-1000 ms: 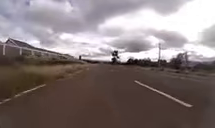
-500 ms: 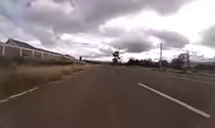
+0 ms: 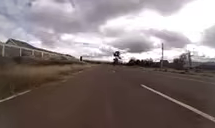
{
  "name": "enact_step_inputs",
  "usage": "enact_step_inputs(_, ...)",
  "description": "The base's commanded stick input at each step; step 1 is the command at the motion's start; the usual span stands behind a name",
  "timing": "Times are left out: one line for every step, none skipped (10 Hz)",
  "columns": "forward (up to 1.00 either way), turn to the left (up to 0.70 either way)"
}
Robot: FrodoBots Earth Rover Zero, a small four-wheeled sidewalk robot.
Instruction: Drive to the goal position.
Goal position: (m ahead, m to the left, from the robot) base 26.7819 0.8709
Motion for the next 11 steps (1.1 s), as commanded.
enact_step_inputs(0.7,0.01)
enact_step_inputs(0.7,0.01)
enact_step_inputs(0.7,0.01)
enact_step_inputs(0.7,0.01)
enact_step_inputs(0.7,0.01)
enact_step_inputs(0.7,0.01)
enact_step_inputs(0.7,0.01)
enact_step_inputs(0.7,0.01)
enact_step_inputs(0.7,0.01)
enact_step_inputs(0.7,0.01)
enact_step_inputs(0.7,0.01)
